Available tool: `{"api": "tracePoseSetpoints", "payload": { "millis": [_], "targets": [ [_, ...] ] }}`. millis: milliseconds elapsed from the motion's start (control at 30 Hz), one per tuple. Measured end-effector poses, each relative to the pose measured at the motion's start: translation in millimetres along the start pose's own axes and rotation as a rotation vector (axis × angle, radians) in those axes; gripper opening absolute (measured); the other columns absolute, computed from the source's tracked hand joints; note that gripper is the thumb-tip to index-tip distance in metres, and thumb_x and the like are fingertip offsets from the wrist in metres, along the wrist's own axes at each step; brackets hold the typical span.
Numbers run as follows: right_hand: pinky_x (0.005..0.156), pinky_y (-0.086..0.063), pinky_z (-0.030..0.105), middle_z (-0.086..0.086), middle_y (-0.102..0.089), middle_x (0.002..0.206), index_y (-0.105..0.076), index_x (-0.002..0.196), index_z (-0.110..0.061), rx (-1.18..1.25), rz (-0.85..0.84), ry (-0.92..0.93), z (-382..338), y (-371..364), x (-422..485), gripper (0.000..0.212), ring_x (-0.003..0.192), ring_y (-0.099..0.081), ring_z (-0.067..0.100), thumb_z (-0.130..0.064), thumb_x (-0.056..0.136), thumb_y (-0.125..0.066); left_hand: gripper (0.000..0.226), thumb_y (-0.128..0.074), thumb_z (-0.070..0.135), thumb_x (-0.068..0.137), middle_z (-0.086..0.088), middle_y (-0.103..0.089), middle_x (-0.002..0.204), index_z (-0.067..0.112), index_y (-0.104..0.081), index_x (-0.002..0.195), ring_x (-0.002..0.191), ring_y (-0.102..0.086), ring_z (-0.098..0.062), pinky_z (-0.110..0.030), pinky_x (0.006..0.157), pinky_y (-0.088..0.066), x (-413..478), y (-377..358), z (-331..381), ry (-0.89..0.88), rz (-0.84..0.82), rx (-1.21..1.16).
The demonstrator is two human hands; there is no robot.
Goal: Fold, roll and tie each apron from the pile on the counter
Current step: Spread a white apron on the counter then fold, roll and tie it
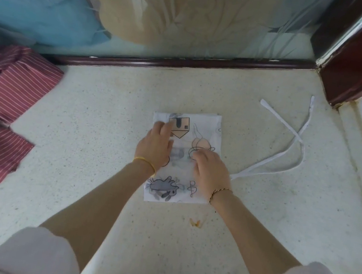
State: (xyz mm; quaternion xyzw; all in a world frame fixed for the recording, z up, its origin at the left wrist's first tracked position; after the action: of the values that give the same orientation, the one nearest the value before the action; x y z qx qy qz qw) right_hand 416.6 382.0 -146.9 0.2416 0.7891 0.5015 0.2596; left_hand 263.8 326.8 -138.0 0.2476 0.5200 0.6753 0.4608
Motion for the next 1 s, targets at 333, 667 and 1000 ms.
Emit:
{"api": "tracePoseSetpoints", "payload": {
  "millis": [333, 667, 1000],
  "targets": [
    [0.109, -0.031, 0.045, 0.003, -0.002, 0.158, -0.004, 0.15, -0.022, -0.226, -0.32, -0.065, 24, 46, 95, 0.074, 0.144, -0.006, 0.03, -0.029, 0.093, -0.051, 0.066, -0.062, 0.044, 0.085, -0.011, -0.036, 0.134, 0.017, -0.034, 0.139, 0.121, -0.039, -0.03, -0.038, 0.098, -0.037, 79, 18, -7, -0.081, -0.347, 0.333],
    [0.086, -0.042, 0.037, 0.013, -0.036, 0.127, -0.038, 0.127, -0.009, -0.26, -0.38, -0.051, 17, 42, 110, 0.06, 0.114, -0.041, 0.03, -0.037, 0.082, -0.066, 0.066, -0.065, 0.048, 0.081, -0.009, -0.048, 0.12, 0.009, -0.037, 0.126, 0.109, -0.047, -0.027, -0.033, 0.09, -0.041, 79, 12, -11, -0.18, -0.399, 0.397],
    [0.071, -0.03, 0.029, 0.0, -0.052, 0.095, -0.049, 0.105, -0.018, -0.279, -0.443, 0.018, 17, 37, 95, 0.025, 0.105, -0.042, 0.023, -0.023, 0.083, -0.058, 0.054, -0.067, 0.046, 0.08, -0.008, -0.045, 0.115, 0.009, -0.052, 0.117, 0.1, -0.054, -0.026, -0.033, 0.08, -0.047, 57, 9, -16, -0.058, -0.595, 0.235]
  ]
}}
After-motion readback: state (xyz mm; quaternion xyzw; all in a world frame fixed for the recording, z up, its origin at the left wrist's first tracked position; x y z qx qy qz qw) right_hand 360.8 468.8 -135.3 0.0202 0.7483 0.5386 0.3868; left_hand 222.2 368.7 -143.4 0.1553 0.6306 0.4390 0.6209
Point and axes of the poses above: each hand's wrist, its own x-axis towards the middle knuckle, its own y-axis out of the back of the hand, z = x × y, the point moved 2 cm from there along x, towards the middle knuckle
